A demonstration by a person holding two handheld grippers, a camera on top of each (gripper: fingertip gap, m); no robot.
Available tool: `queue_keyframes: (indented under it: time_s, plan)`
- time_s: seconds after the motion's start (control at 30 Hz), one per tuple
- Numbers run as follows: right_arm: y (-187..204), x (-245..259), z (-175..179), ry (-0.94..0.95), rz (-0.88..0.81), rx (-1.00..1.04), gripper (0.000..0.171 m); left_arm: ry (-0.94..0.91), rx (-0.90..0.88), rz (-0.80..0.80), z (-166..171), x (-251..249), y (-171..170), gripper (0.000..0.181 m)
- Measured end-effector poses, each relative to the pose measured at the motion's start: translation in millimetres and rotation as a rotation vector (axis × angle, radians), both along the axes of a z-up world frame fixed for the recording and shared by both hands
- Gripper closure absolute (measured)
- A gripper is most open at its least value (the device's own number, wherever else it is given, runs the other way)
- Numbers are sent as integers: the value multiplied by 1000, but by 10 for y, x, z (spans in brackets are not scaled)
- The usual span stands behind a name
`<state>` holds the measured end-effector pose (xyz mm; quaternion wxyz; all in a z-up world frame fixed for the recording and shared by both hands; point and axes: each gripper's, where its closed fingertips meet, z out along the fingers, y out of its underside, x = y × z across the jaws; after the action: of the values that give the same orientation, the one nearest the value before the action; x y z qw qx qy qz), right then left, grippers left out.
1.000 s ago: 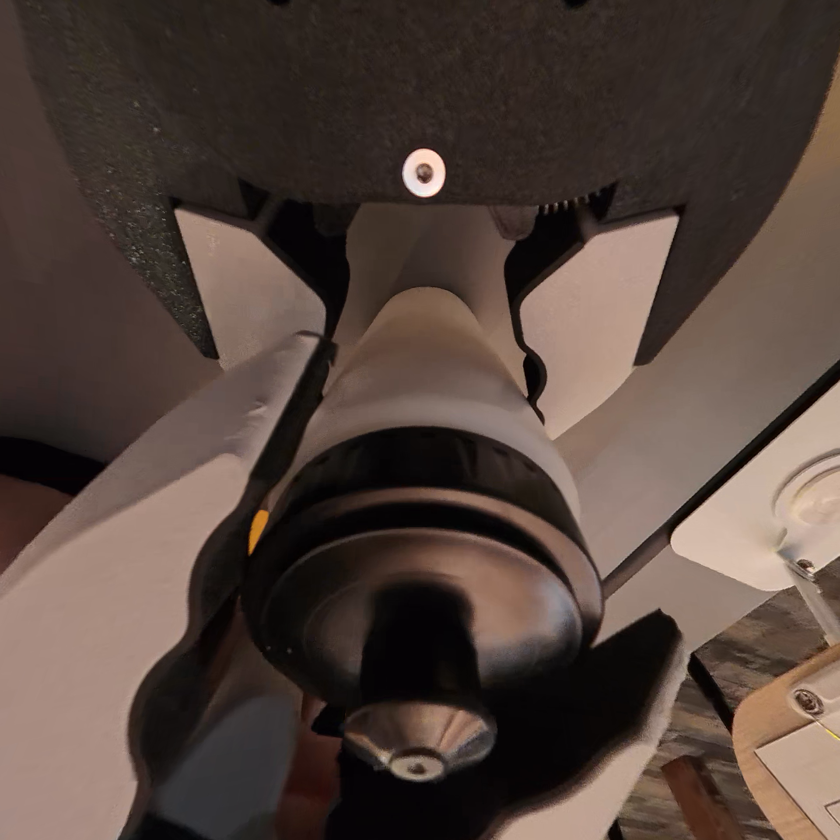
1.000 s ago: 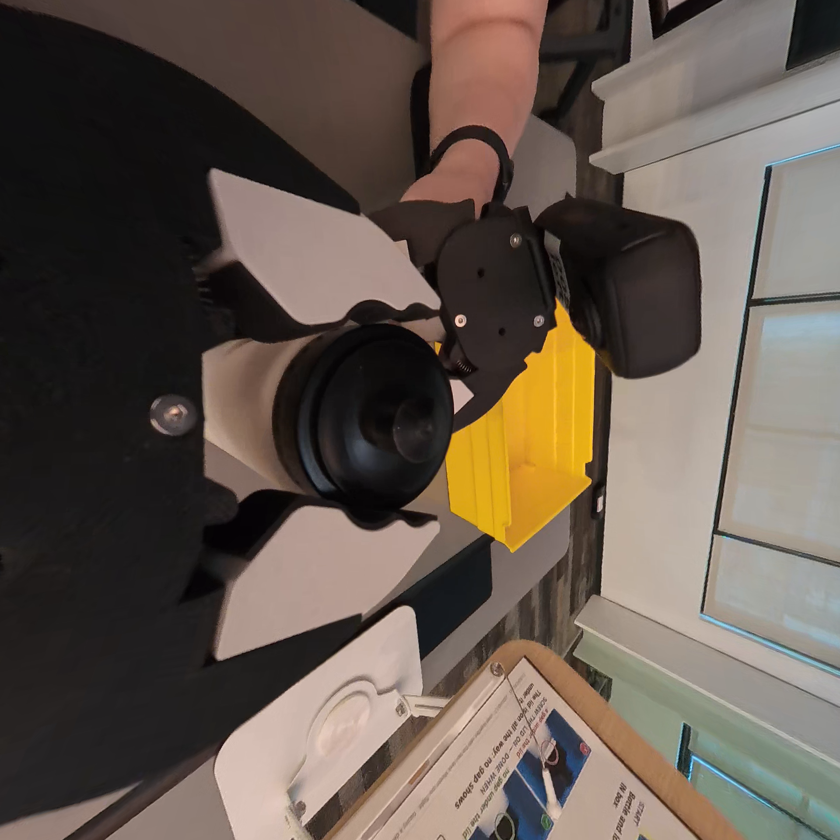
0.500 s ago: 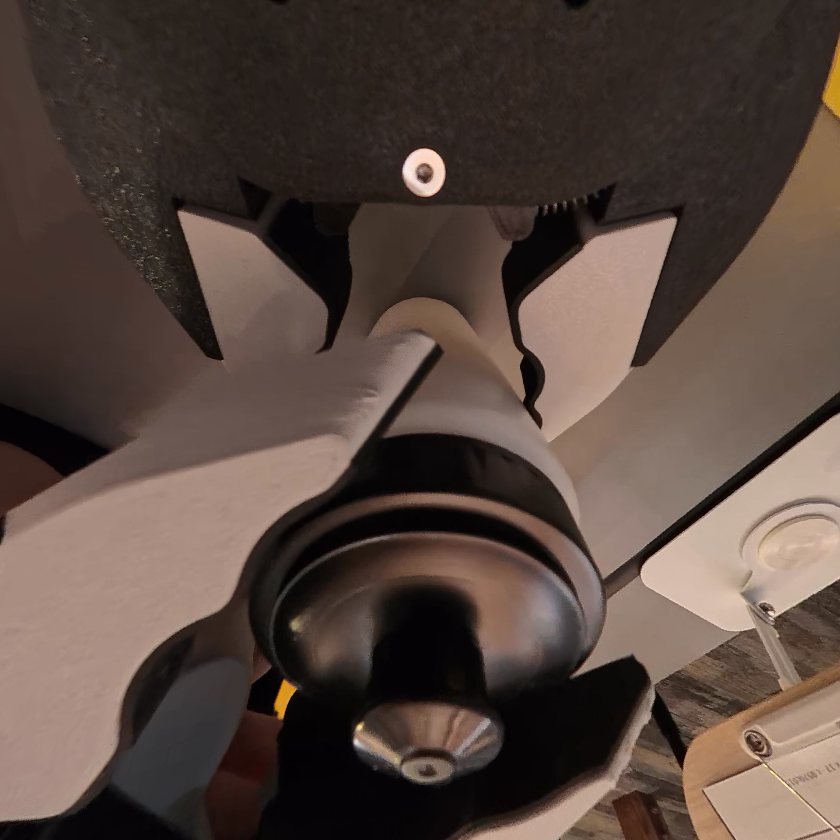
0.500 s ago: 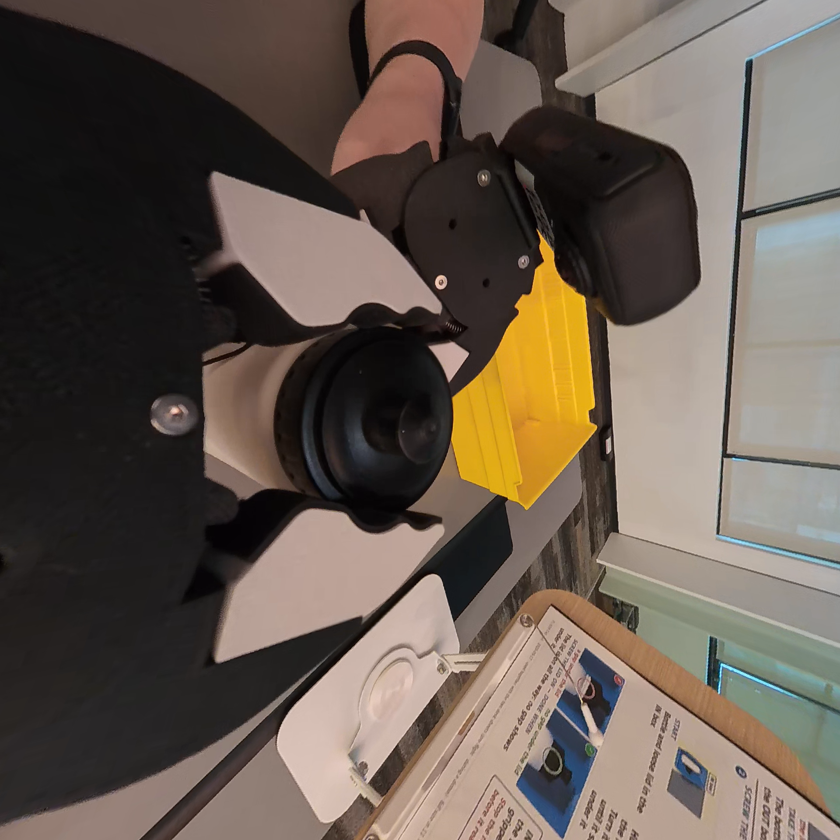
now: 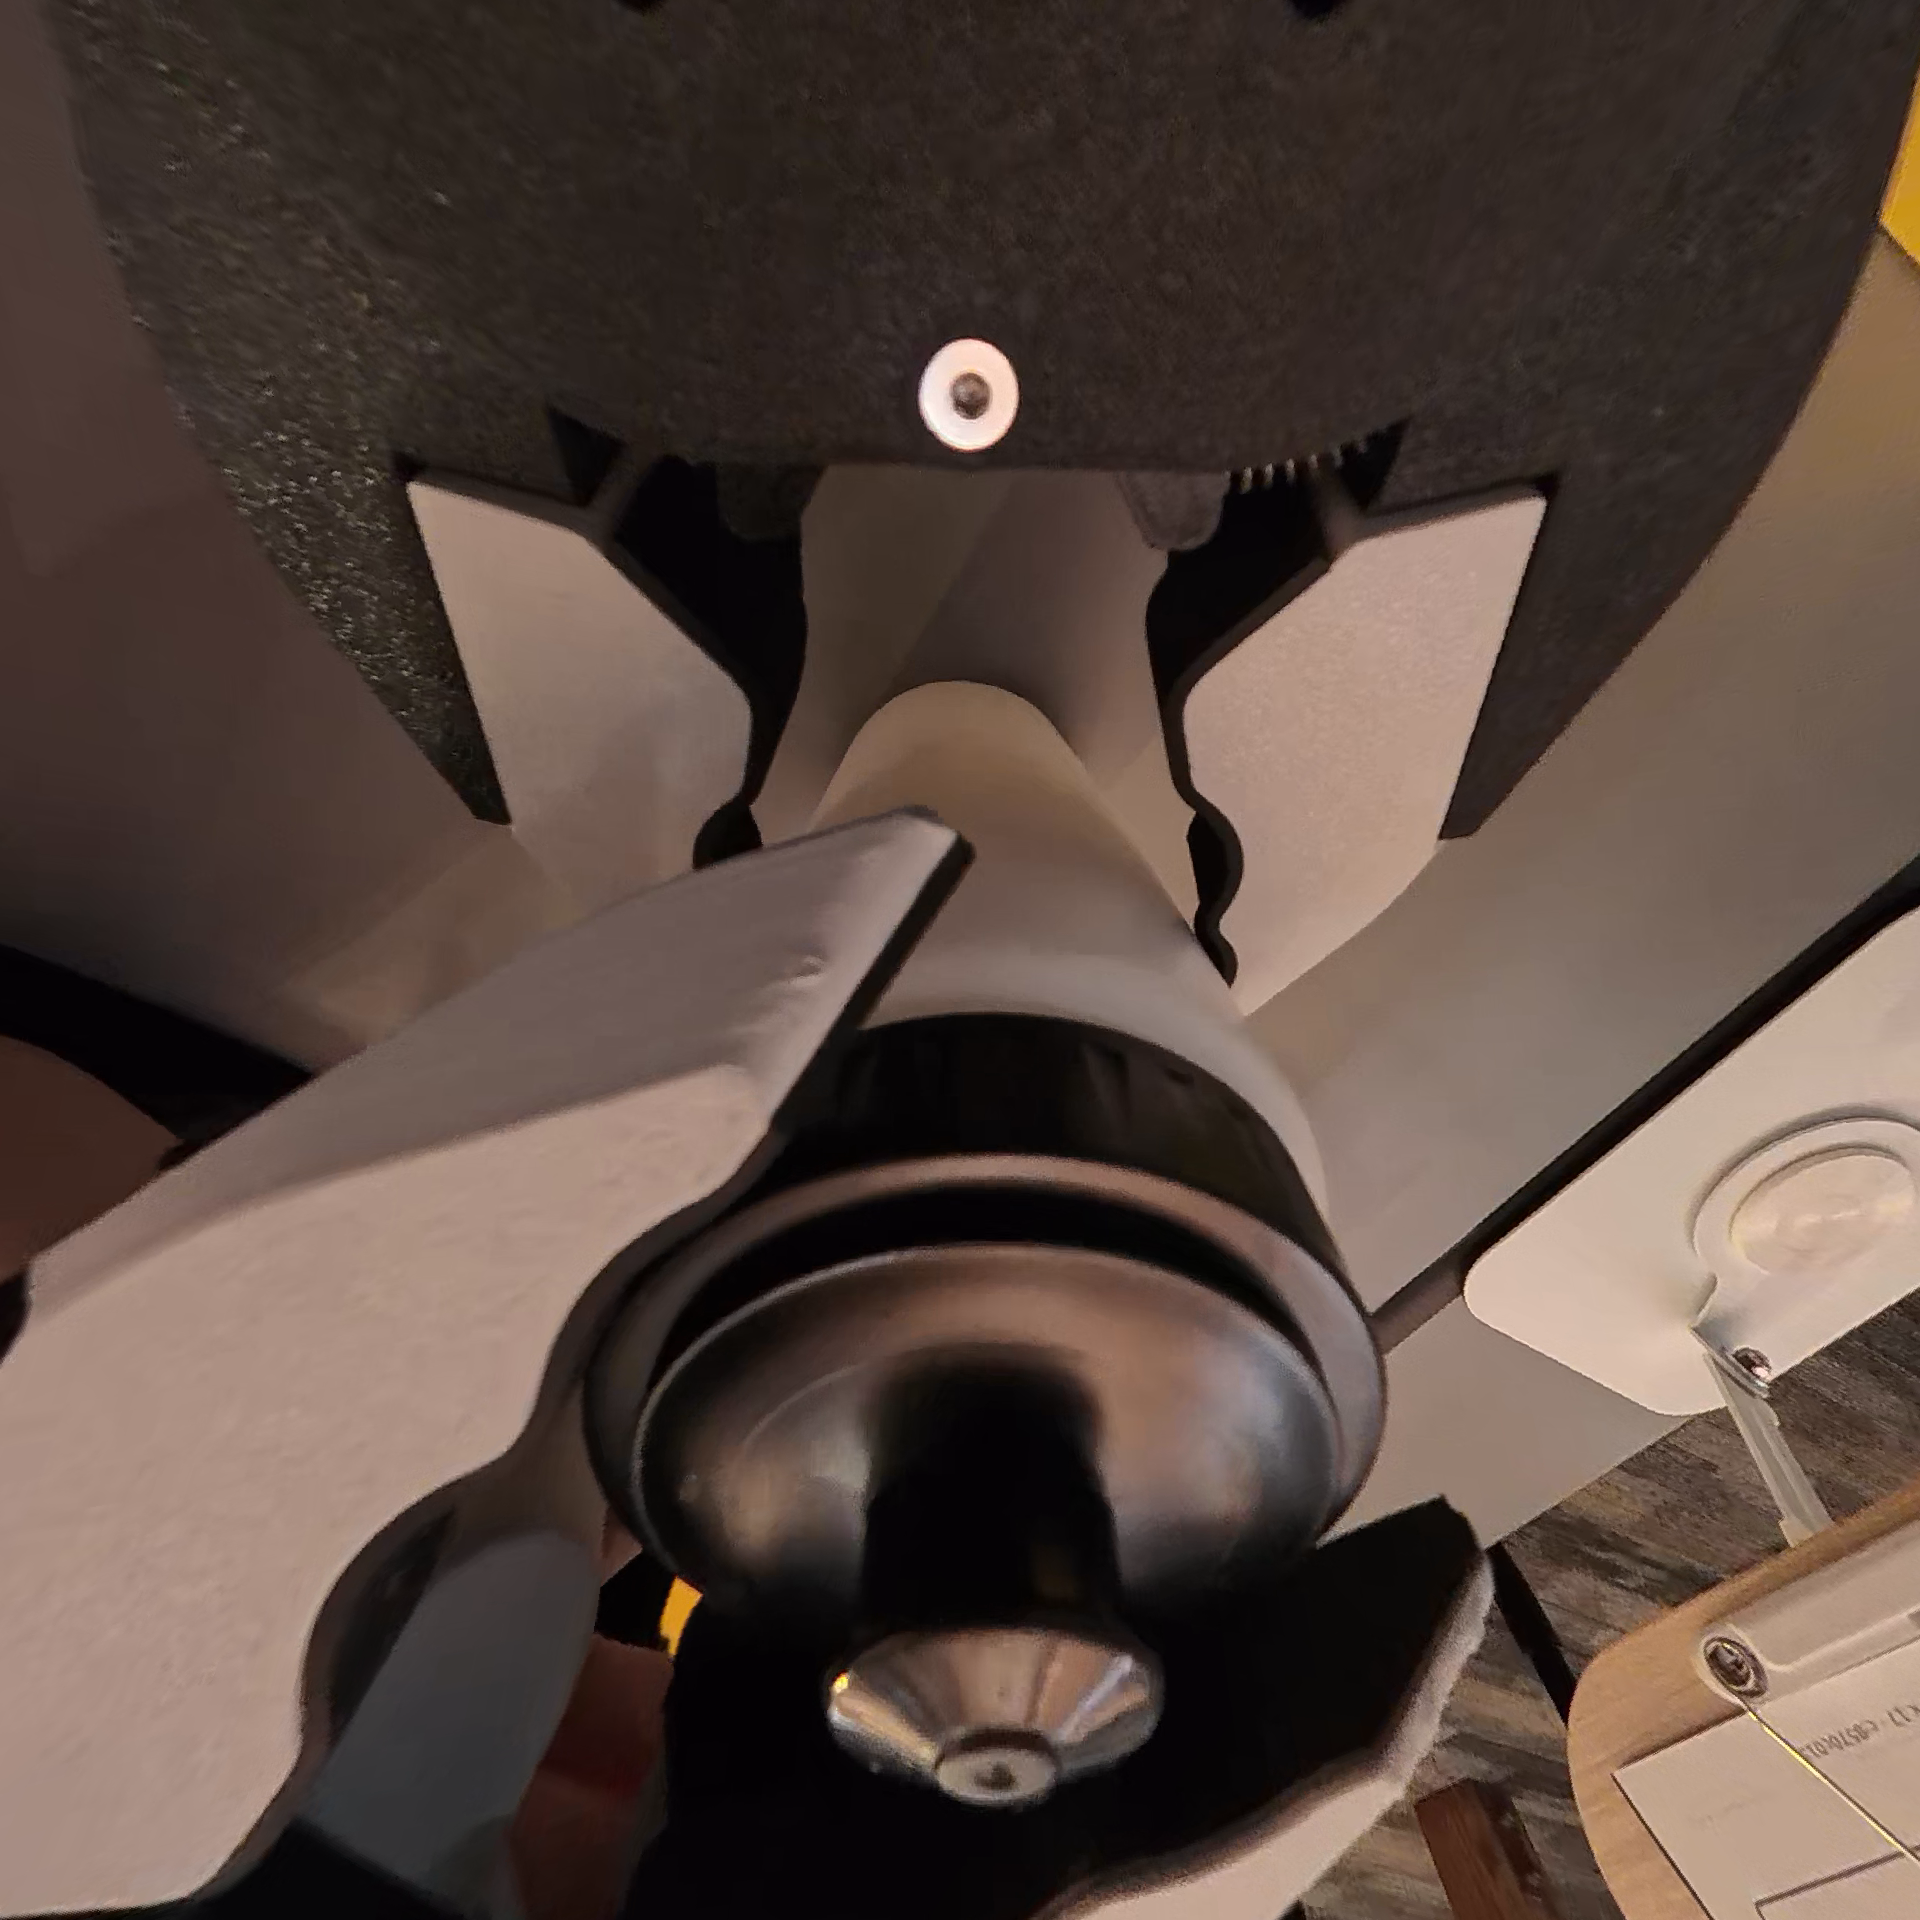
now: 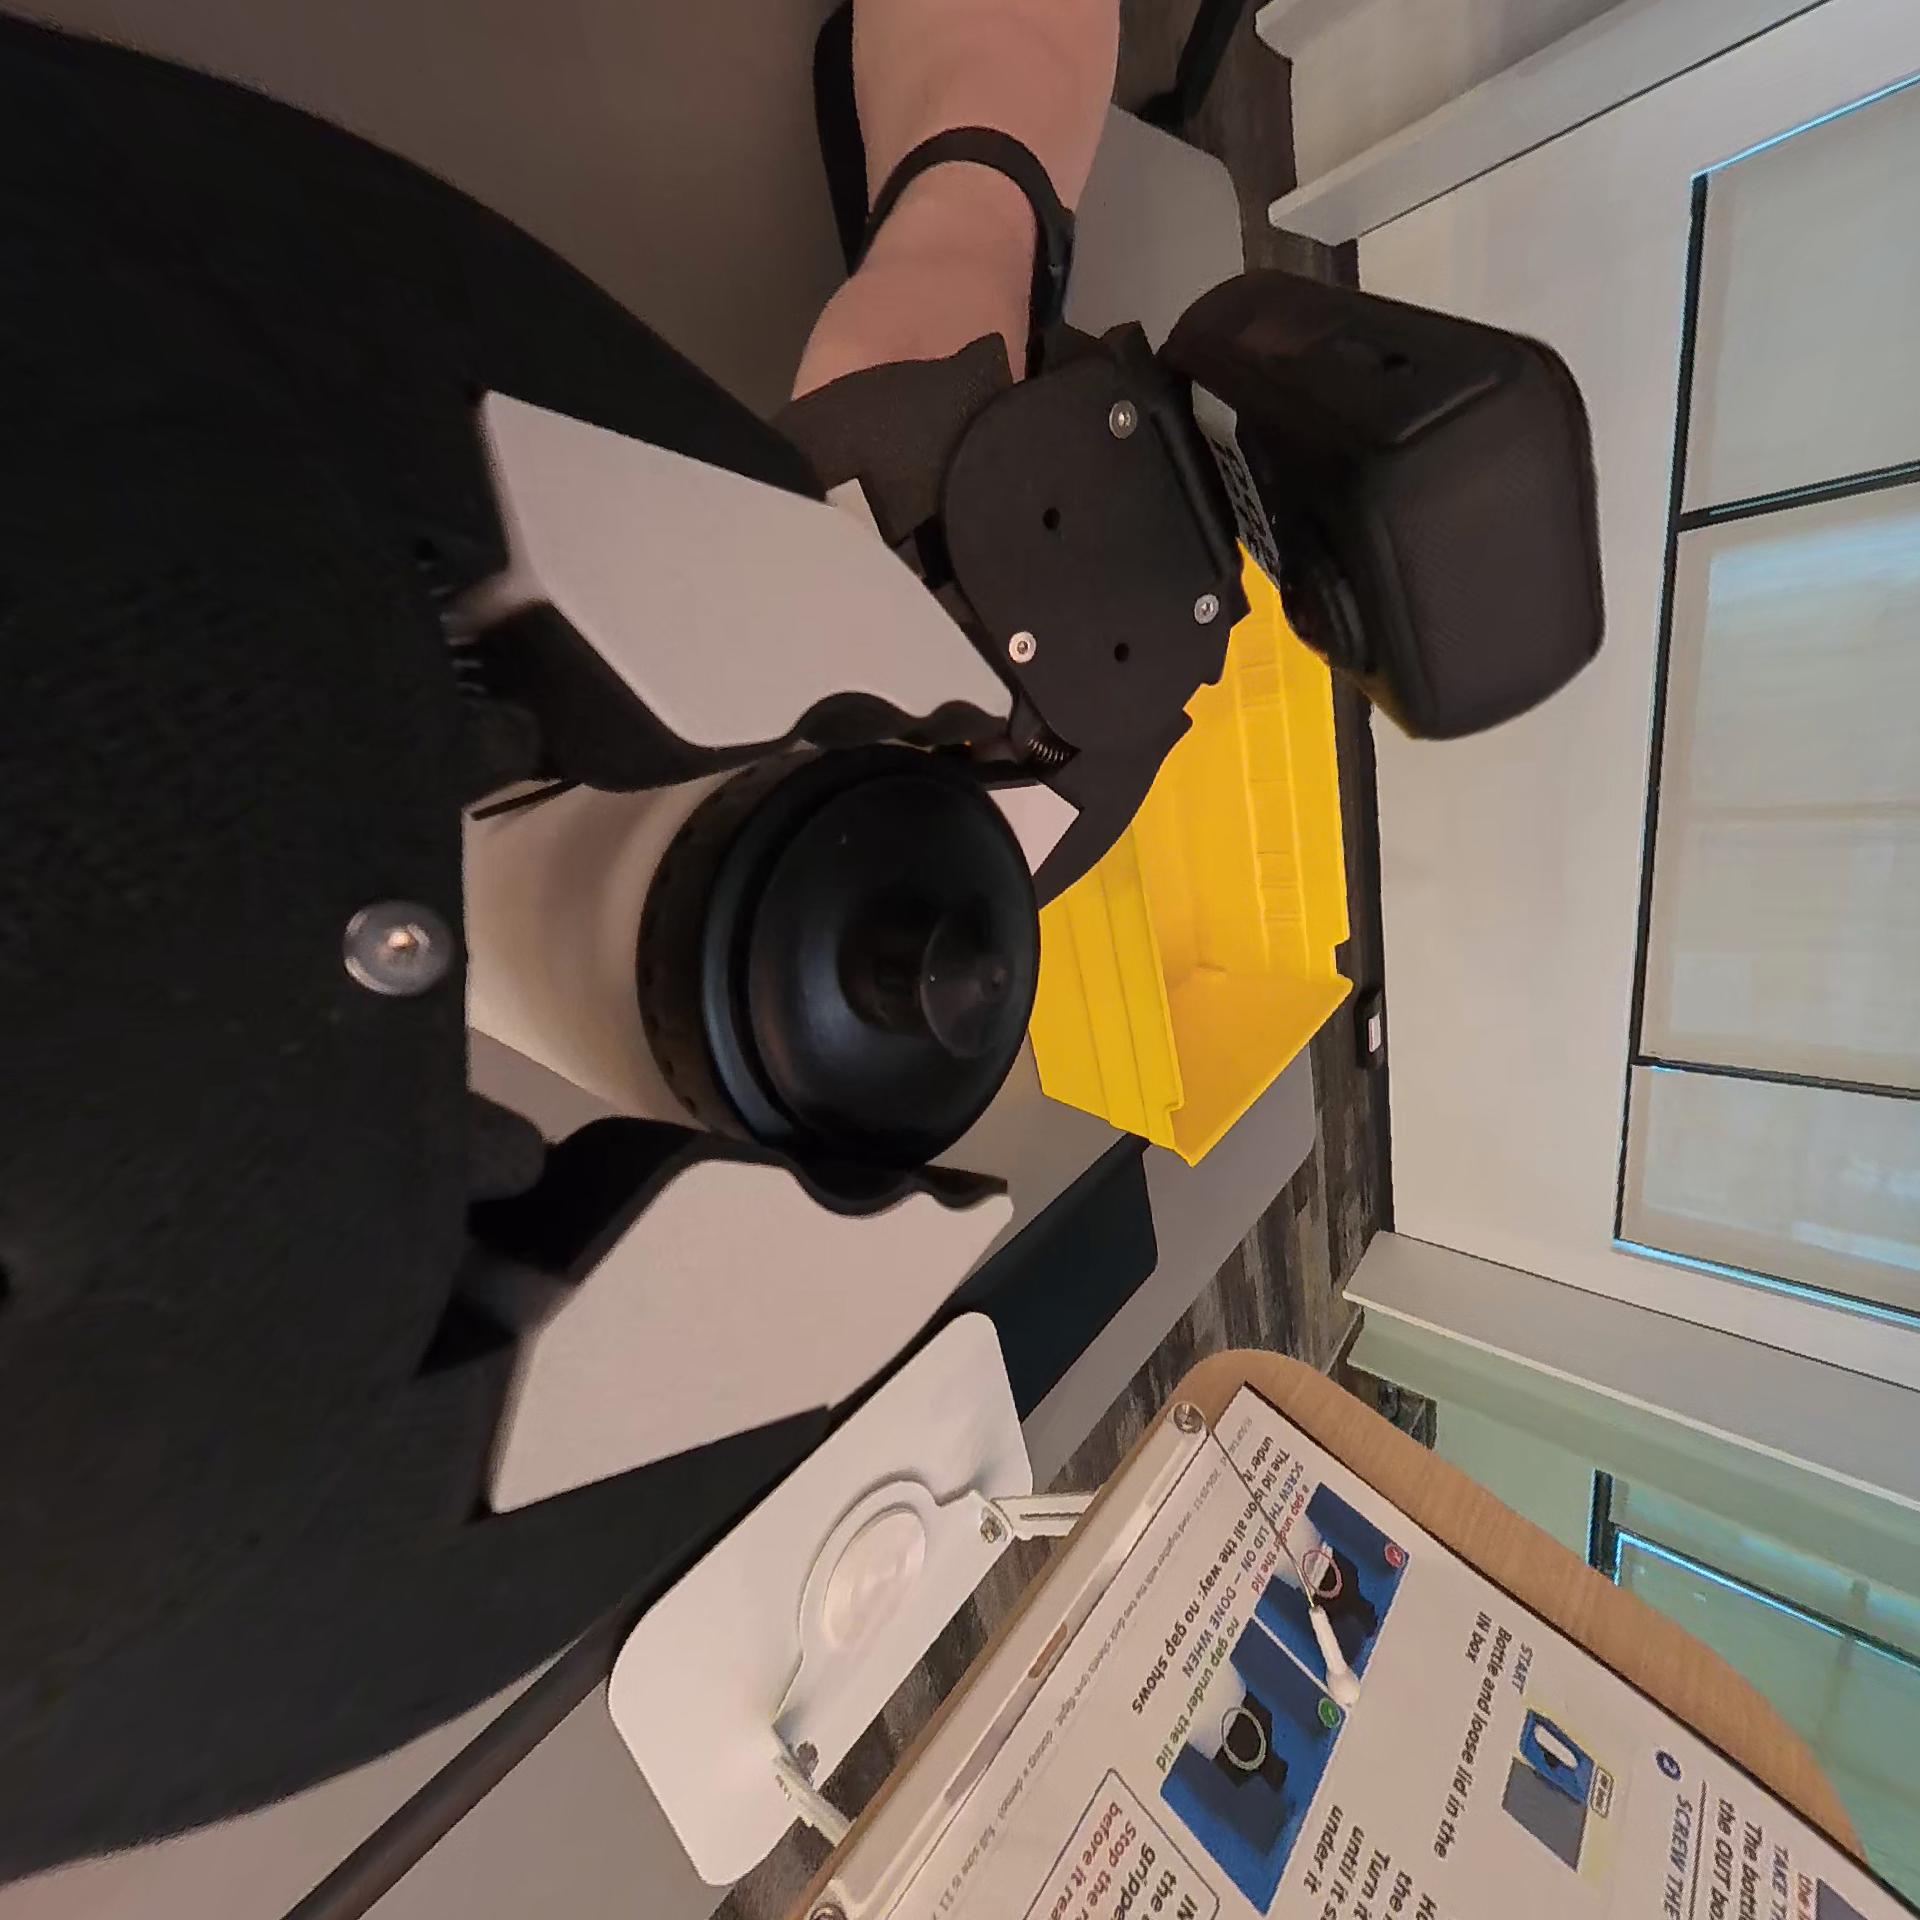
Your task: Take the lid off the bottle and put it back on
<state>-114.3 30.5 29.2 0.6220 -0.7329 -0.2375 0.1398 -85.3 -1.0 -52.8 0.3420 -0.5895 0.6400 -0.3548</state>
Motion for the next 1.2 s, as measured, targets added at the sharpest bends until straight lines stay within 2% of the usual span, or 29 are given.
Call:
queue_keyframes:
  time_s: [0.37,0.63,0.7,0.8,1.0,1.2]
  plan:
    - [32,51,-7,-23,-78,5,92,7,36,60,1,-11,46,101]
    - [50,60,18,30,-18,37,91,-16,18,42,5,11,66,101]
    - [60,105,-1,10,-16,19,81,-17,5,46,8,6,98,101]
    - [63,192,-28,26,5,-3,79,-35,-66,65,29,-12,183,101]
    - [45,209,-73,214,112,-105,83,-93,-326,36,217,-77,222,101]
    - [-13,165,-94,371,227,-213,86,-145,-427,0,485,-182,221,101]
